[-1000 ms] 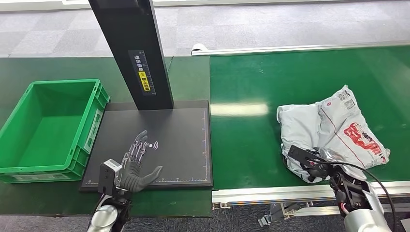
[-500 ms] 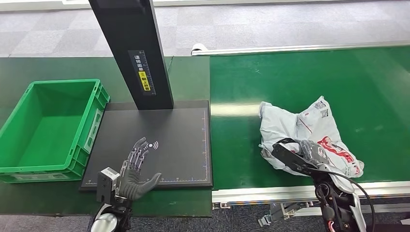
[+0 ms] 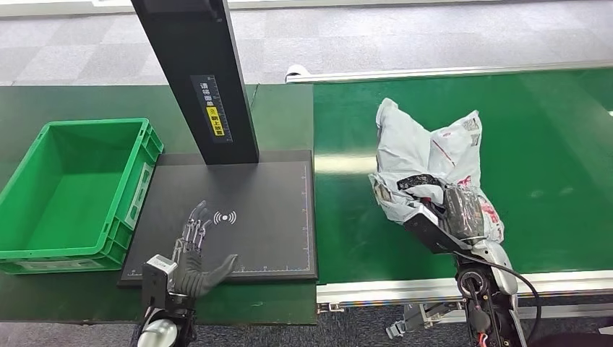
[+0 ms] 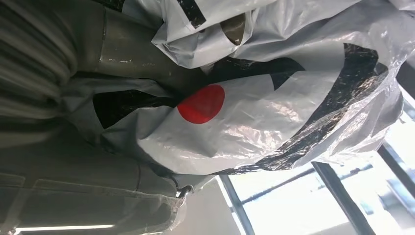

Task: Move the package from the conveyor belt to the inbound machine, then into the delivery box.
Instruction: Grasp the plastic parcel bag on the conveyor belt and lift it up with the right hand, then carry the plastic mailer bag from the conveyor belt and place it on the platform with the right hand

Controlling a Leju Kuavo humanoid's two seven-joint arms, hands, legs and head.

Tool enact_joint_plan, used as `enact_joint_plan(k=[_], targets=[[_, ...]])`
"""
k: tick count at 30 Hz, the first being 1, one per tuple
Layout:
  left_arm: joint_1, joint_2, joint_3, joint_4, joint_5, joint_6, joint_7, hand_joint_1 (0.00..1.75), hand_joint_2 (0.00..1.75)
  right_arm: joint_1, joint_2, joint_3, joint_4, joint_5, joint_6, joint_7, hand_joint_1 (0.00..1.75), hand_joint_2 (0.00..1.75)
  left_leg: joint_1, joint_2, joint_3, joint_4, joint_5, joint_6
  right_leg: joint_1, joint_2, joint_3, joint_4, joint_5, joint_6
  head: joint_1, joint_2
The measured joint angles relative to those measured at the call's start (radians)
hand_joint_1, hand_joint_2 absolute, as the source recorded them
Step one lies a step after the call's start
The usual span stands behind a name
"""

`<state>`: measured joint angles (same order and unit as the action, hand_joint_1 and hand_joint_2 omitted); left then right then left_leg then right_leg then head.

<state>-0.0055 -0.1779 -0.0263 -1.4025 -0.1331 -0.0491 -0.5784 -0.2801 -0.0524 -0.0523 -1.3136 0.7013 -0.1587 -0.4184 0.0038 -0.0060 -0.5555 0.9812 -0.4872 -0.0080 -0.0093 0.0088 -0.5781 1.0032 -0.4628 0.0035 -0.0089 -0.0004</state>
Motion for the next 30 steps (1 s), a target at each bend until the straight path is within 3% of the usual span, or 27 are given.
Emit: enact_joint_plan(k=[6,13,19,23,30], targets=[[-0.002,-0.01,-0.012,-0.081,0.027,0.191,-0.097,0.0,1.75,-0.022,0.035,0.118,-0.001,0.111,-0.087,-0.08,1.75,1.75,0.0,0.001,0.0,0.0,0.0,0.0,0.0,0.001,0.0,0.0,0.0,0.0,0.0,0.0],[-0.011,-0.009,-0.038,-0.16,0.1,0.322,-0.12,0.0,1.75,-0.109,0.083,0.341,0.106,0.202,-0.106,-0.138,1.75,1.75,0.001,0.001,0.0,-0.001,0.001,0.0,0.001,0.001,0.0,0.001,0.0,0.0,0.0,0.0],[-0.044,-0.008,-0.042,-0.173,0.14,0.33,-0.121,0.0,1.75,-0.212,0.188,0.603,0.361,0.313,-0.102,-0.184,1.75,1.75,0.002,0.0,0.0,-0.001,0.001,-0.001,0.002,0.0,0.0,0.001,0.0,0.0,0.0,0.0],[-0.057,-0.012,-0.046,-0.167,0.149,0.318,-0.121,0.0,1.75,-0.254,0.261,0.752,0.503,0.307,-0.07,-0.219,1.75,1.75,0.003,0.001,0.0,-0.001,0.001,-0.001,0.002,0.001,-0.001,0.001,-0.001,-0.001,0.0,0.0],[-0.085,-0.015,-0.046,-0.11,0.163,0.291,-0.121,0.0,1.75,-0.272,0.303,0.9,0.598,0.207,-0.02,-0.26,1.75,1.75,0.002,0.001,0.0,0.0,0.001,-0.001,0.002,0.001,0.0,0.0,-0.001,-0.001,0.0,0.0]])
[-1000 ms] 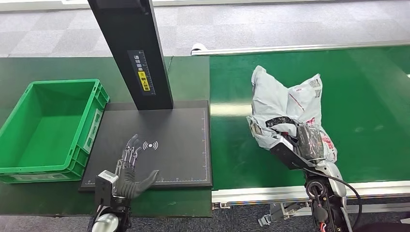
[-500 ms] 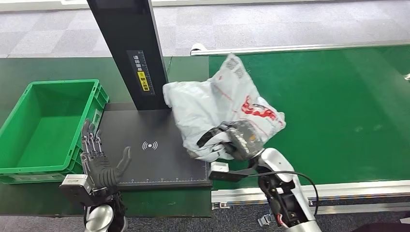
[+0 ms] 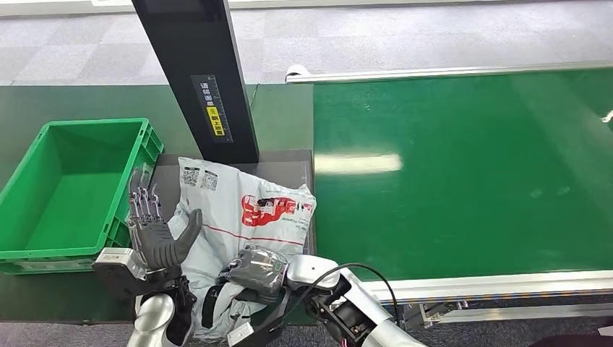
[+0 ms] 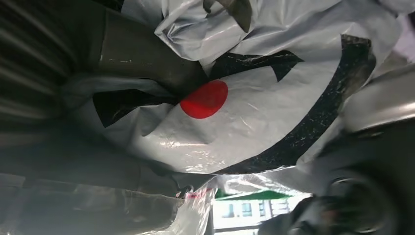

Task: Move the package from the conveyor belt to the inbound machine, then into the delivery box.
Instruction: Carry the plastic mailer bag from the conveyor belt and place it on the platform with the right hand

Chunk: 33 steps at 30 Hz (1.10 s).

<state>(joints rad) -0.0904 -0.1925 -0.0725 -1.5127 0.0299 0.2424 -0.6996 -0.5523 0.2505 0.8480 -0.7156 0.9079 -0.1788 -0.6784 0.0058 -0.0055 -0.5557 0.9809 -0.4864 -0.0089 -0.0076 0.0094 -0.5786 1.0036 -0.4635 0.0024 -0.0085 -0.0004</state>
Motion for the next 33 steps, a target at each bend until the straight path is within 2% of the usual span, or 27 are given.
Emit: enact_joint_plan(k=[4,5,8,9,15,28,31,33], targets=[[-0.011,0.001,0.0,0.042,0.001,-0.015,0.0,0.0,1.75,0.0,-0.002,0.047,0.013,-0.012,-0.087,0.054,1.75,1.75,0.0,0.0,0.0,0.0,0.0,0.0,0.0,0.0,0.0,0.0,0.0,0.0,0.0,0.0],[-0.014,0.001,0.0,0.05,0.001,-0.017,0.0,0.0,1.75,0.0,-0.004,0.051,0.015,-0.014,-0.118,0.073,1.39,1.75,0.0,0.0,0.0,0.0,0.0,0.0,0.0,0.0,0.0,0.0,0.0,0.0,0.0,0.0],[-0.018,0.002,0.0,0.069,0.001,-0.024,0.0,0.0,1.75,-0.003,-0.014,0.054,0.023,-0.031,-0.185,0.12,0.1,1.75,0.0,0.0,0.001,0.0,0.0,0.0,0.0,0.0,0.0,0.0,0.0,0.0,0.0,0.0],[-0.019,0.002,0.0,0.075,0.001,-0.025,0.0,0.0,1.75,-0.005,-0.019,0.051,0.024,-0.041,-0.202,0.133,0.02,1.75,0.0,0.0,0.001,0.0,0.0,0.0,0.0,0.0,0.0,0.0,0.0,0.0,0.0,0.0],[-0.023,0.002,-0.001,0.109,0.0,-0.037,0.0,0.0,1.75,-0.01,-0.066,-0.006,0.014,-0.067,-0.302,0.179,0.0,1.75,0.0,0.0,0.001,0.0,0.0,0.0,0.0,0.0,0.0,0.0,0.0,0.0,0.0,0.0],[-0.032,0.002,-0.002,0.132,0.0,-0.042,0.0,0.0,1.75,-0.002,-0.112,-0.057,-0.017,-0.089,-0.307,0.18,0.0,1.75,0.0,0.0,0.001,0.0,0.0,0.0,0.0,0.0,0.0,0.0,0.0,0.0,0.0,0.0],[-0.036,0.002,-0.005,0.143,0.001,-0.052,0.0,0.0,1.75,0.026,-0.128,-0.101,-0.055,-0.222,-0.237,0.127,0.0,1.75,0.0,0.0,0.001,0.0,0.0,0.0,0.0,0.0,0.0,0.0,0.0,0.0,0.0,0.0],[-0.04,0.002,-0.01,0.153,0.001,-0.057,0.0,0.0,1.75,0.057,-0.145,-0.152,-0.105,-0.369,-0.116,0.066,0.0,1.75,-0.001,0.0,0.0,0.001,0.0,0.0,-0.001,0.0,0.0,0.0,0.0,0.0,0.0,0.0]])
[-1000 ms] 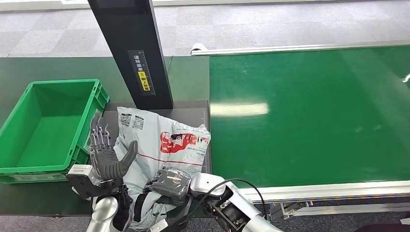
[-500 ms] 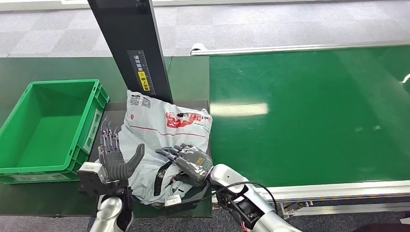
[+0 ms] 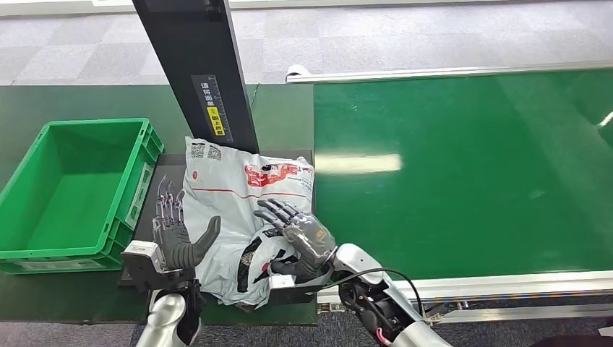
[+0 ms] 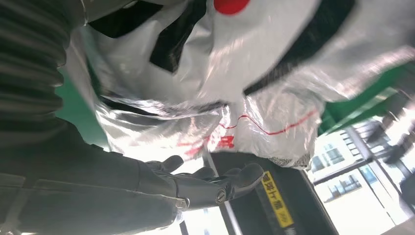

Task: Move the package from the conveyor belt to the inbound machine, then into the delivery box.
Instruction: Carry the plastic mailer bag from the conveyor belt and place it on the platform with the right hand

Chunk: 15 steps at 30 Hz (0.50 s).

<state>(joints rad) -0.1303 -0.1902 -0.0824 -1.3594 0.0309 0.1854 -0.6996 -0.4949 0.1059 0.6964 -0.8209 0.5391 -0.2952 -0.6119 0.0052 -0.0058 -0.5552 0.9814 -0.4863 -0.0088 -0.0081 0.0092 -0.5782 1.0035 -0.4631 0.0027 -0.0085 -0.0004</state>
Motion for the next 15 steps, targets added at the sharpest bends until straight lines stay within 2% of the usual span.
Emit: enact_joint_plan(k=[3,9,11,12,15], targets=[[-0.008,0.0,-0.007,0.014,0.002,-0.006,0.0,0.0,1.75,0.055,-0.027,-0.088,-0.097,-0.229,0.243,-0.062,0.0,1.75,-0.001,0.0,0.0,0.0,0.0,0.0,-0.001,0.0,0.0,0.0,0.0,0.0,0.0,0.0],[-0.023,0.006,-0.019,0.053,0.025,-0.04,0.0,0.0,1.75,0.136,-0.066,-0.225,-0.228,-0.575,0.812,-0.083,0.0,1.75,-0.001,0.0,0.0,0.0,0.0,0.0,-0.001,0.0,0.0,0.0,0.0,0.0,0.0,0.0],[-0.024,0.008,-0.019,0.066,0.032,-0.054,0.0,0.0,1.75,0.16,-0.072,-0.258,-0.26,-0.614,0.908,-0.084,0.0,1.75,-0.001,0.0,0.0,0.0,0.0,0.0,-0.001,0.0,0.0,0.0,0.0,0.0,0.0,0.0],[-0.024,0.01,-0.019,0.071,0.032,-0.059,0.0,0.0,1.75,0.171,-0.074,-0.273,-0.275,-0.61,0.923,-0.084,0.0,1.75,-0.001,0.0,0.0,0.0,0.0,0.0,-0.001,0.0,0.0,0.0,0.0,0.0,0.0,0.0],[-0.021,0.017,-0.021,0.082,0.014,-0.086,0.012,0.0,1.75,0.199,-0.082,-0.306,-0.309,-0.528,0.882,-0.085,0.0,1.75,-0.001,0.0,0.0,0.0,0.0,0.0,-0.001,0.0,0.0,0.0,0.0,0.0,0.0,0.0]])
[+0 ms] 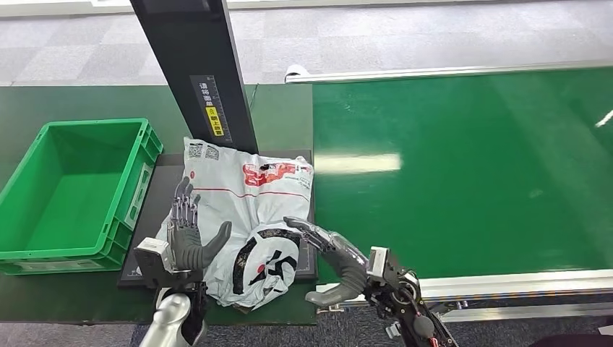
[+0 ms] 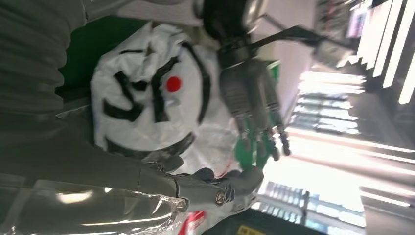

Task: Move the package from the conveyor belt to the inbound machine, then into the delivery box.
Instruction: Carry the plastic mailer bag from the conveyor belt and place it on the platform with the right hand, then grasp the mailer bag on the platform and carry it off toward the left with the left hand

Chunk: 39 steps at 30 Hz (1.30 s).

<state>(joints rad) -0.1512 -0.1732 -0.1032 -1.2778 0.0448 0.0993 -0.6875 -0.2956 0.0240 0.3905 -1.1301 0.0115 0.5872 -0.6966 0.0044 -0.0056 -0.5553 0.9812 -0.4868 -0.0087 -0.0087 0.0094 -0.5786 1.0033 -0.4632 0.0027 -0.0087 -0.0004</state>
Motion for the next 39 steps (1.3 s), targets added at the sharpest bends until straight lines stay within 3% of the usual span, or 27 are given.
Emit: enact_joint_plan(k=[3,6,11,14,18,22,23,27,32,39], targets=[[0.007,0.014,-0.009,0.008,-0.087,-0.008,0.05,0.0,1.75,0.032,-0.014,-0.025,-0.047,0.053,-0.053,0.0,0.0,1.75,0.0,0.0,0.0,0.0,0.0,0.0,0.0,0.0,0.0,0.0,0.0,0.0,0.0,0.0],[0.01,0.035,-0.032,0.02,-0.261,0.042,0.121,0.0,1.75,0.066,-0.033,-0.053,-0.107,0.055,-0.062,0.0,0.0,1.75,0.0,0.0,0.0,0.0,0.0,0.0,0.0,0.0,0.0,0.0,0.0,0.0,0.0,0.0],[0.002,0.077,-0.09,0.038,-0.711,0.169,0.333,0.0,1.75,0.103,-0.049,-0.095,-0.169,0.065,-0.04,0.0,0.0,1.75,0.0,0.0,0.0,0.0,0.0,0.0,0.0,0.0,0.0,0.0,0.0,0.0,0.0,0.0],[-0.006,0.097,-0.116,0.047,-0.912,0.104,0.451,0.0,1.75,0.114,-0.049,-0.107,-0.18,0.109,-0.032,0.0,0.0,1.75,0.0,0.0,0.0,0.0,0.0,0.0,0.0,0.0,0.001,0.0,0.0,0.0,0.0,0.0],[-0.03,0.103,-0.123,0.077,-0.964,0.007,0.469,0.0,1.75,0.111,-0.04,-0.108,-0.18,0.136,-0.043,0.0,0.0,1.75,0.0,-0.001,0.003,-0.001,0.0,0.0,0.0,-0.001,0.005,0.0,-0.001,0.0,0.0,0.0],[-0.054,0.103,-0.123,0.115,-0.961,-0.024,0.459,1.05,1.75,0.093,-0.031,-0.111,-0.174,0.136,-0.045,0.0,0.0,1.75,0.0,-0.004,0.007,-0.001,0.0,0.0,0.0,-0.004,0.01,0.0,-0.002,0.001,0.0,0.0],[-0.057,0.103,-0.123,0.122,-0.955,-0.027,0.453,1.05,1.75,0.089,-0.03,-0.113,-0.172,0.136,-0.044,0.0,0.0,1.75,0.0,-0.004,0.008,-0.001,0.0,0.0,-0.001,-0.004,0.011,0.0,-0.002,0.001,0.0,0.0],[-0.059,0.103,-0.119,0.134,-0.922,-0.034,0.422,1.75,1.75,0.085,-0.028,-0.118,-0.17,0.136,-0.043,0.0,0.0,1.75,-0.001,-0.004,0.01,-0.001,0.0,0.0,-0.001,-0.004,0.013,0.0,-0.002,0.001,0.0,0.0],[-0.058,0.1,-0.107,0.134,-0.862,-0.032,0.385,1.75,1.75,0.087,-0.027,-0.124,-0.17,0.131,-0.042,0.0,0.0,1.75,-0.001,-0.004,0.011,-0.001,0.0,0.0,-0.001,-0.004,0.014,0.0,-0.002,0.001,0.0,0.0],[-0.026,0.086,-0.067,0.088,-0.778,0.041,0.327,1.75,1.75,0.106,-0.025,-0.144,-0.171,0.129,-0.034,0.0,0.0,1.75,-0.001,-0.004,0.009,-0.001,0.0,0.0,-0.001,-0.004,0.01,0.0,-0.002,0.001,0.0,0.0]])
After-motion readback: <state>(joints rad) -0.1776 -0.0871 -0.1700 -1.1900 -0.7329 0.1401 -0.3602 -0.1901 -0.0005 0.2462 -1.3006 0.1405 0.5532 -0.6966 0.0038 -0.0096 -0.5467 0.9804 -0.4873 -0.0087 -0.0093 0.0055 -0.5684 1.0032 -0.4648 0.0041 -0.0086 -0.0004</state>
